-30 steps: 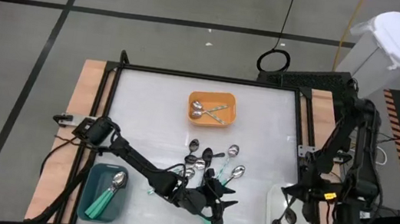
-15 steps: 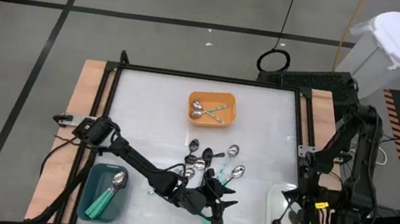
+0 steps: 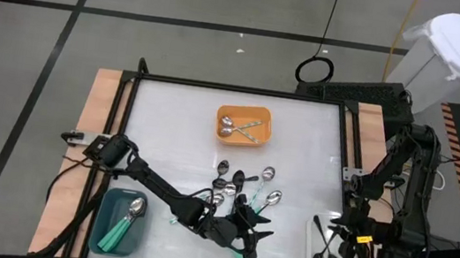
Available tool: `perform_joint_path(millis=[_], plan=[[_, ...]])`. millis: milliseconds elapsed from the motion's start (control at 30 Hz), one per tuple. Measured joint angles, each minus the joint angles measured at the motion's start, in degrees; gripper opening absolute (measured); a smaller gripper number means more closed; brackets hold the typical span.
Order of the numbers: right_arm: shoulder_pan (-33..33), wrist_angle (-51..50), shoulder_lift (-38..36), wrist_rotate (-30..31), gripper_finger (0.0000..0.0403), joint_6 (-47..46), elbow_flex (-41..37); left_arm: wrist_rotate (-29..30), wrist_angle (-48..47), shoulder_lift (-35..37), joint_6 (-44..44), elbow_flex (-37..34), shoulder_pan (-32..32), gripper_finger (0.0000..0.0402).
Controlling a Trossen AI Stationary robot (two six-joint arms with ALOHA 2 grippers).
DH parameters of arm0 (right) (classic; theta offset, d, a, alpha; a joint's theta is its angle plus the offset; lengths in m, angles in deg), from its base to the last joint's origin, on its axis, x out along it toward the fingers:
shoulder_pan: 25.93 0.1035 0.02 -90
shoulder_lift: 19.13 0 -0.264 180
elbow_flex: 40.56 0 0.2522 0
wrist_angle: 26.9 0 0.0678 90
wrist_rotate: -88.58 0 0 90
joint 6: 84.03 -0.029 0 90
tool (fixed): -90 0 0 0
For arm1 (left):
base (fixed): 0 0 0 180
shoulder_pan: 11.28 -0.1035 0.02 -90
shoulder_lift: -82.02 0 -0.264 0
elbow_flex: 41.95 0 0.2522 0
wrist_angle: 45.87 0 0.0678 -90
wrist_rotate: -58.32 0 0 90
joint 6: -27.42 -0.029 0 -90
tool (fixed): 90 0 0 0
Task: Sort silverware by color (type)
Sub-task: Put the black spoon into the white bin, then put the green spoon into the blue bin
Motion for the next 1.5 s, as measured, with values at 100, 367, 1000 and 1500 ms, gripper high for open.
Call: perform_joint_path(millis=[100, 367, 1000, 1500], plan=[[0.00, -0.05, -0.12, 0.26, 0.0118, -0.13, 0.00, 0.00, 0.00, 0.00, 0.08, 0.00, 0.00, 0.0159], [-0.02, -0.69, -0.17, 5.00, 0.0136, 1.45, 6.44, 0.02, -2.35, 0.00, 0.11, 0.02, -0.02, 0.0159], [-5.40, 3.98, 8.58, 30.29, 0.0132, 32.34, 13.71, 0.05, -15.27, 0.00, -1.18, 0.04, -5.27, 0.0159], [-8.17, -6.08, 1.91, 30.16, 0.0132, 24.76, 3.57, 0.01, -25.66, 0.00, 1.34, 0.04, -8.39, 0.0159]])
